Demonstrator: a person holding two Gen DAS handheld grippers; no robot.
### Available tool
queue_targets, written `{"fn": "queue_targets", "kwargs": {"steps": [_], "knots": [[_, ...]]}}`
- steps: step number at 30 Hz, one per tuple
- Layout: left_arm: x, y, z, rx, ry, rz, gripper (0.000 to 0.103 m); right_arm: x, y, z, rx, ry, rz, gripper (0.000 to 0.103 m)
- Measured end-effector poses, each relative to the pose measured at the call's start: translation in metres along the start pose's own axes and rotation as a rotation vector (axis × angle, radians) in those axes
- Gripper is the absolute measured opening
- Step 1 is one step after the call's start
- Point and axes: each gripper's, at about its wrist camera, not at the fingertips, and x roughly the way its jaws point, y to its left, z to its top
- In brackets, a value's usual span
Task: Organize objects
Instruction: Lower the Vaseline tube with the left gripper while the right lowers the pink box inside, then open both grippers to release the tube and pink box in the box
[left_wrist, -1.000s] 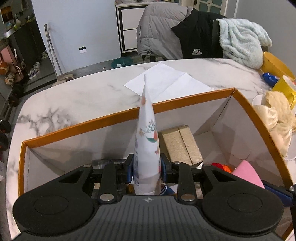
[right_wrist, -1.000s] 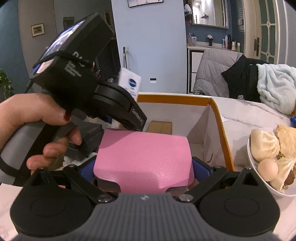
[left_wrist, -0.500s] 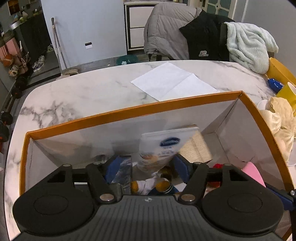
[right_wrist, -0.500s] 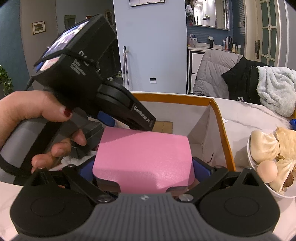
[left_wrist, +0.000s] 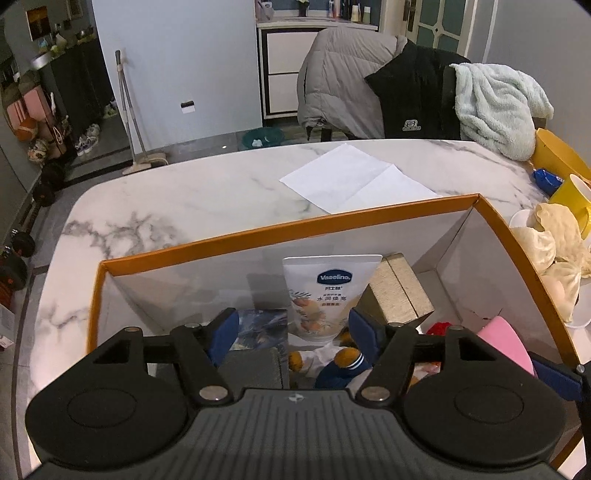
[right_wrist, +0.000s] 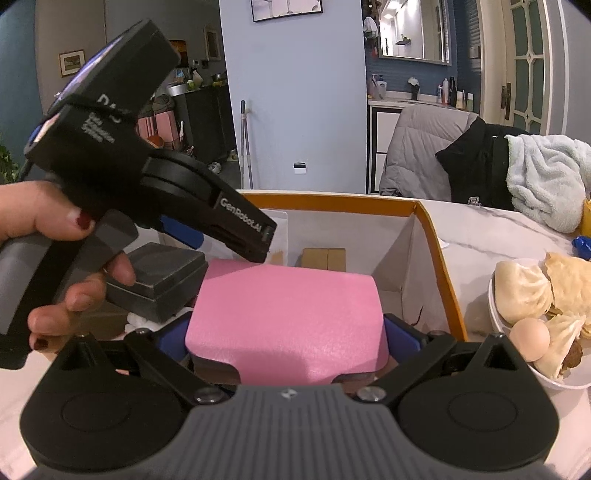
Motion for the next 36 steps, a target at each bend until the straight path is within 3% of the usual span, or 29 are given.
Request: {"fn": "queue_targets", "kwargs": {"steps": [9, 15, 29, 36], "knots": [[-0.015, -0.002, -0.006, 0.006, -0.039, 0.017, 0.08, -0.003, 0.004, 0.003, -0.016, 0.002, -0.013, 0.102], [-0.031, -0.005, -0.015, -0.009, -0.099, 0.084, 0.086, -0.008, 0.008, 0.004, -0.032, 0.003, -0.015, 0.102], [-0.066, -0.005, -0.038, -0.013, -0.156, 0.092, 0.086, -0.022, 0.02, 0.002, -0.072, 0.019, -0.039, 0.102], [-0.082, -0.001, -0.052, -0.002, -0.177, 0.109, 0.089, -0.041, 0.022, 0.0, -0.079, -0.021, -0.042, 0.102]]}}
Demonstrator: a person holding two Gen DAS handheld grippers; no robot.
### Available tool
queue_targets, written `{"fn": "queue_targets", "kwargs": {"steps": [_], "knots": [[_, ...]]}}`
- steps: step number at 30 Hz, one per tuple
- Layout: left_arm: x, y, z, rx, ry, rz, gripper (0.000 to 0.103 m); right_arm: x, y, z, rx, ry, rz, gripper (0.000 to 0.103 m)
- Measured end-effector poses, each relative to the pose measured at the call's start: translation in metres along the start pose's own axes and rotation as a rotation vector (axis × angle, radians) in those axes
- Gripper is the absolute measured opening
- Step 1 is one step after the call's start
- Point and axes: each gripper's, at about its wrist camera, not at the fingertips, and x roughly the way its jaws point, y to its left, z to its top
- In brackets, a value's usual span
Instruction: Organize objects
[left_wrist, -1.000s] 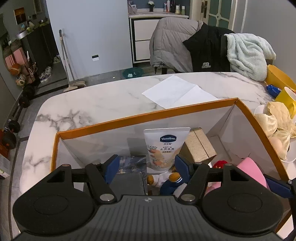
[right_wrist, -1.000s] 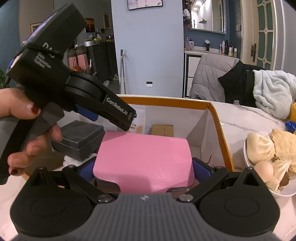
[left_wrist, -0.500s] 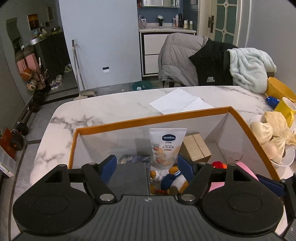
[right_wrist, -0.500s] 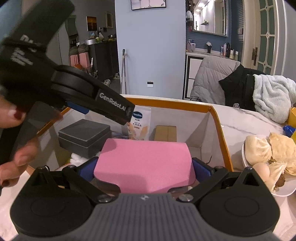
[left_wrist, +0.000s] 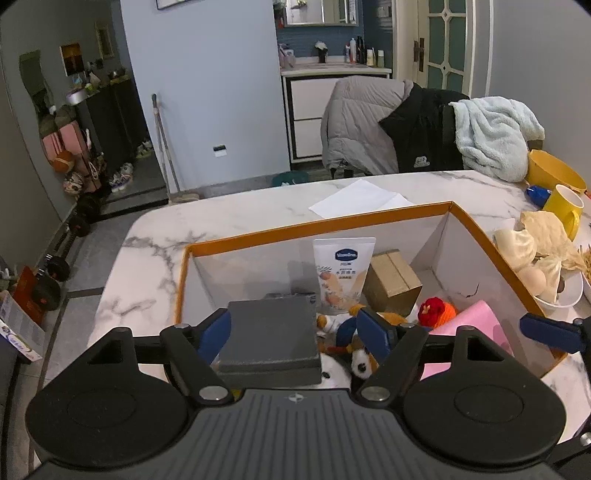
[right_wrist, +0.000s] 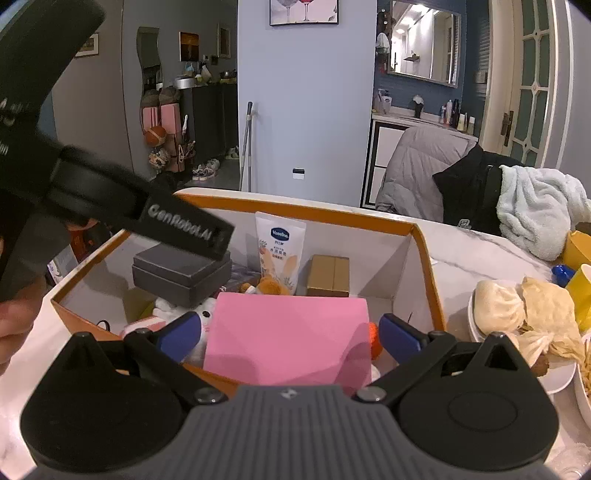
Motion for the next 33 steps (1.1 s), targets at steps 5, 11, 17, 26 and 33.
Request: {"fn": "queue_targets", "kwargs": {"steps": [5, 11, 17, 26, 33], "knots": [[-0.017, 0.003, -0.011, -0.024, -0.014, 0.024, 0.095, -0.017, 0.005, -0.008, 0.021, -0.002, -0.038, 0.102], [-0.039, 0.012, -0.034, -0.109, -0.029, 0.028, 0.101, -0.032, 0.005, -0.025, 0.076, 0.038, -0.093, 0.102], [-0.06, 0.01, -0.066, -0.158, -0.057, 0.058, 0.103, -0.043, 0.002, -0.046, 0.148, 0.064, -0.104, 0.102], [-0.076, 0.002, -0.111, -0.201, -0.051, 0.055, 0.103, -0.05, 0.009, -0.066, 0.146, 0.092, -0.124, 0.102], [-0.077, -0.006, -0.122, -0.184, -0.028, 0.038, 0.103, -0.05, 0.01, -0.075, 0.135, 0.106, -0.13, 0.102]]}}
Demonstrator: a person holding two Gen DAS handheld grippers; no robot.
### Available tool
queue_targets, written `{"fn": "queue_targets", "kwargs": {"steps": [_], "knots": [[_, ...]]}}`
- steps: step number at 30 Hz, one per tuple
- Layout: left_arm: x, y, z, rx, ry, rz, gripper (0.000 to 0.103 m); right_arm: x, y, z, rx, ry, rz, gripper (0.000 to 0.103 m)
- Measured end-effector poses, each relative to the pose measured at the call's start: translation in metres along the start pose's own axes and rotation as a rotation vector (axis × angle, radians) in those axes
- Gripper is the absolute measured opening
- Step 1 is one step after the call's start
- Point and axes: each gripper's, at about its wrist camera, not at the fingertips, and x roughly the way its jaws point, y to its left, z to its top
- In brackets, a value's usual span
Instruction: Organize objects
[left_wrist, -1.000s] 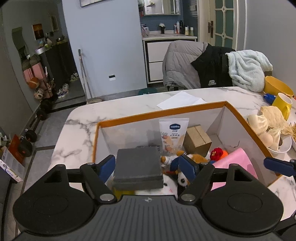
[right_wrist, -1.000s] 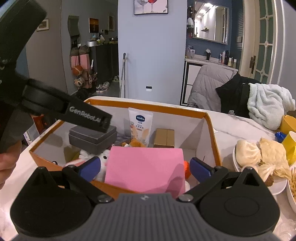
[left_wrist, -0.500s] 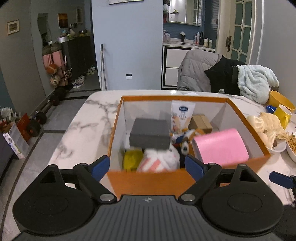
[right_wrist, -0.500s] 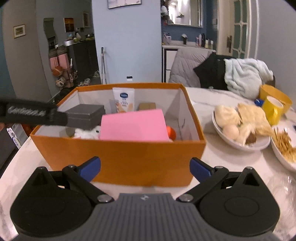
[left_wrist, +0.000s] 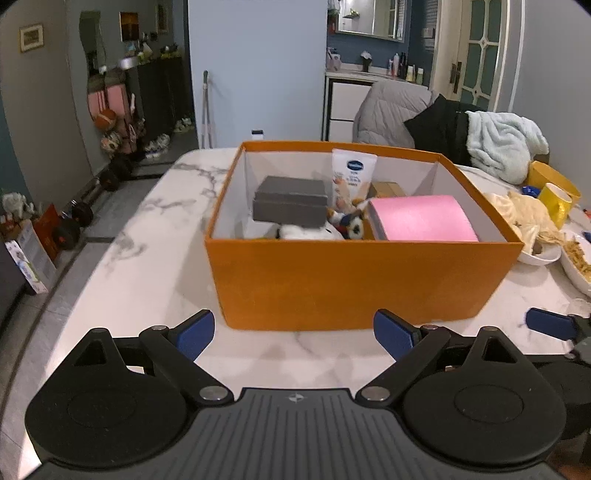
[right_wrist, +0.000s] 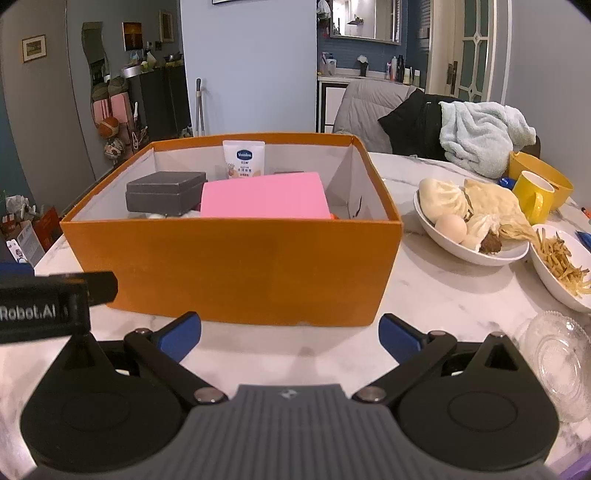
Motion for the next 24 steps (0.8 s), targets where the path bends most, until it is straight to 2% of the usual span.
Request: {"fn": "queue_targets", "kwargs": {"steps": [7, 24], "knots": [[0.0, -0.008, -0.004, 0.039, -0.03, 0.035, 0.103, 0.004, -0.002, -0.002, 0.0, 0.015, -0.002, 0.102], [0.008, -0.001, -0.004, 0.007, -0.014, 0.003, 0.103, 0.012, 0.007, -0.004, -0.023, 0.029, 0.002, 0.102]]}}
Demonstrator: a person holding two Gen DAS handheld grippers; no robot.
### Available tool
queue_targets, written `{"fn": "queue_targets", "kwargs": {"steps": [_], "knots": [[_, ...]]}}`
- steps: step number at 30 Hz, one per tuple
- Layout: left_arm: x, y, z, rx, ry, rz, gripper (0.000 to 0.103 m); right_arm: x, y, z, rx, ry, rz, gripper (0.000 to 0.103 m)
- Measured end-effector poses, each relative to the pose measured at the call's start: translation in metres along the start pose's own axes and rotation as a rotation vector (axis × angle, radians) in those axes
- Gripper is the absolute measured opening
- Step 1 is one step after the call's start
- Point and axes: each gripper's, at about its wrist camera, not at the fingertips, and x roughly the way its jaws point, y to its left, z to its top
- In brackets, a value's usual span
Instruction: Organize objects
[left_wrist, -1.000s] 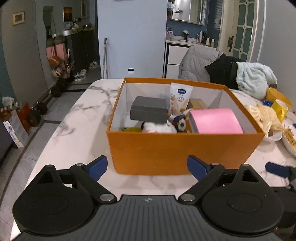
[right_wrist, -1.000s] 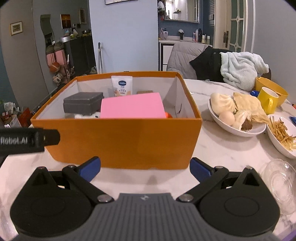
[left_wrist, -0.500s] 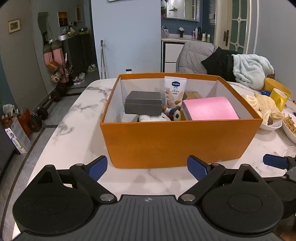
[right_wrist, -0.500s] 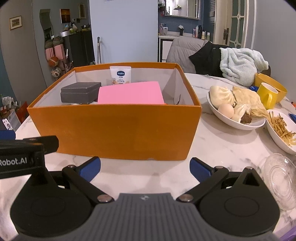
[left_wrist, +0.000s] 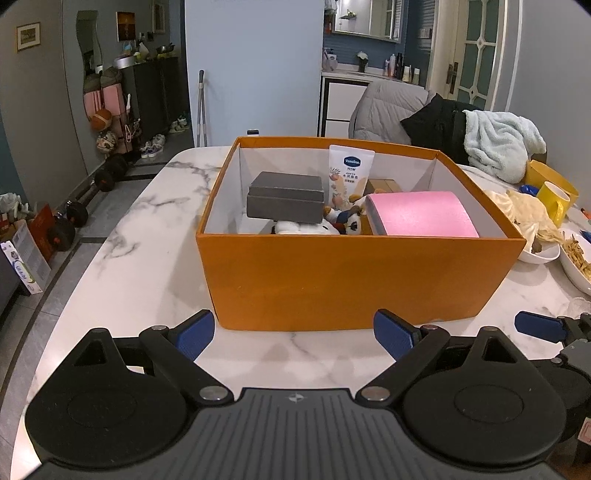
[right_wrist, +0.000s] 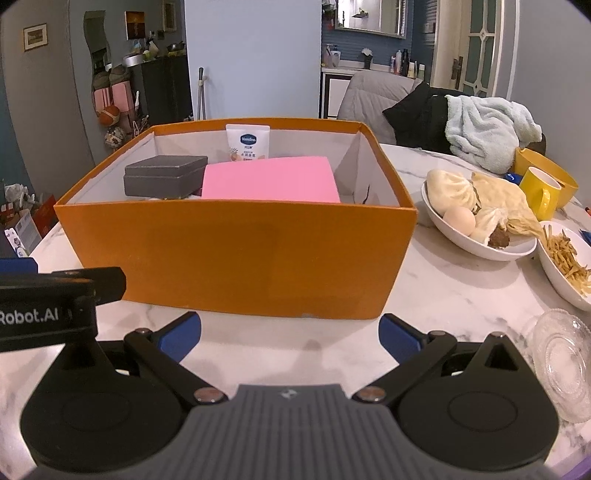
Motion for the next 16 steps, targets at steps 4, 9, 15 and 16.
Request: {"fn": "queue_targets", "kwargs": {"steps": [4, 9, 15, 16], "knots": [[0.0015, 0.0016, 0.0001, -0.011, 0.007, -0.003, 0.103, 0.0025, 0.0035, -0.001, -0.004, 0.007, 0.004, 0.102], [0.0029, 0.0026, -0.0017, -0.021, -0.006, 0.0, 0.103, 0.0045, 0.0062, -0.0019, -0.022, 0.008, -0.009, 0.102], [0.0045, 0.0013, -0.0028, -0.014, -0.004, 0.004, 0.103, 0.0065, 0.0069, -0.0022, -0.032, 0.009, -0.021, 0.102], [0.0044, 0.0006, -0.0031, -0.011, -0.006, 0.005, 0.103, 0.0068, 0.0069, -0.0022, -0.031, 0.01, -0.02, 0.102]]}}
